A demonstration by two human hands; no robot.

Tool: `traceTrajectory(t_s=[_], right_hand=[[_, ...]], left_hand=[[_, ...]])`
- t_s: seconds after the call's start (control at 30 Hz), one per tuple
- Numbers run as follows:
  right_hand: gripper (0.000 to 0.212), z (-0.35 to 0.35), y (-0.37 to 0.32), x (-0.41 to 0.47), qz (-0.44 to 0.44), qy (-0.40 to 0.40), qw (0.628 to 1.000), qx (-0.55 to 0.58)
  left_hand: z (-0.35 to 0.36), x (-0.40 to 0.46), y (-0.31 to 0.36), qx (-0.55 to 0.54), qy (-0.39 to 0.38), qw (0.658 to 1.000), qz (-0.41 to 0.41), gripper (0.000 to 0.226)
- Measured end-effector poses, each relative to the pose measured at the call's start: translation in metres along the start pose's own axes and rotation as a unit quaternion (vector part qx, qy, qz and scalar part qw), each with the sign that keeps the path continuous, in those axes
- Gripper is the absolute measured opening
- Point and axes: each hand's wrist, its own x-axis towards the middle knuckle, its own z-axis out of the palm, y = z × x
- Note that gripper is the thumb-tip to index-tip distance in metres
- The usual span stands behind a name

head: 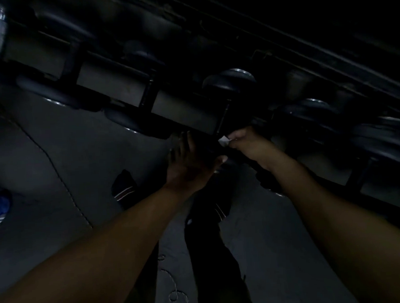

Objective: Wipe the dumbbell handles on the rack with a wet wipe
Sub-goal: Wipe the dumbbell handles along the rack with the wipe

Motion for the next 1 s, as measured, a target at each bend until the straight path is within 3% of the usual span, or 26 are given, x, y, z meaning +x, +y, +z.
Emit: traceTrajectory(t_s=[0.13, 0.3, 0.6, 0.77, 0.9, 1.0], right_hand=[[0.006, -0.021, 0.005, -0.016, -0.012, -0.040, 0.999, 0.014], [0.014, -0.054, 0.027, -0.051, -0.015, -0.027, 0.998, 0.051], [0.015, -0.081, 0.079, -0.086, 0.012, 0.153, 0.988, 0.025], [0.001, -0.082, 0.082, -0.103, -0.028, 0.201, 0.979, -0.021], [0.006, -0.091, 0.093, -0.108, -0.078, 0.223, 0.966, -0.107], [0.004, -0.097, 0.091, -0.115, -0.080, 0.251, 0.960, -0.095]], left_hand=[[0.008, -0.014, 0.011, -0.040, 0.028, 0.998, -0.029, 0.109], [0.019, -0.035, 0.026, -0.075, 0.072, 0.994, -0.039, 0.110], [0.024, -0.074, 0.034, -0.051, 0.058, 0.997, 0.026, 0.107], [0.030, -0.091, 0.034, -0.028, 0.026, 0.997, 0.062, 0.104], [0.043, -0.105, 0.038, -0.024, 0.024, 0.995, 0.094, 0.102], [0.055, -0.113, 0.047, -0.027, 0.010, 0.993, 0.114, 0.101]])
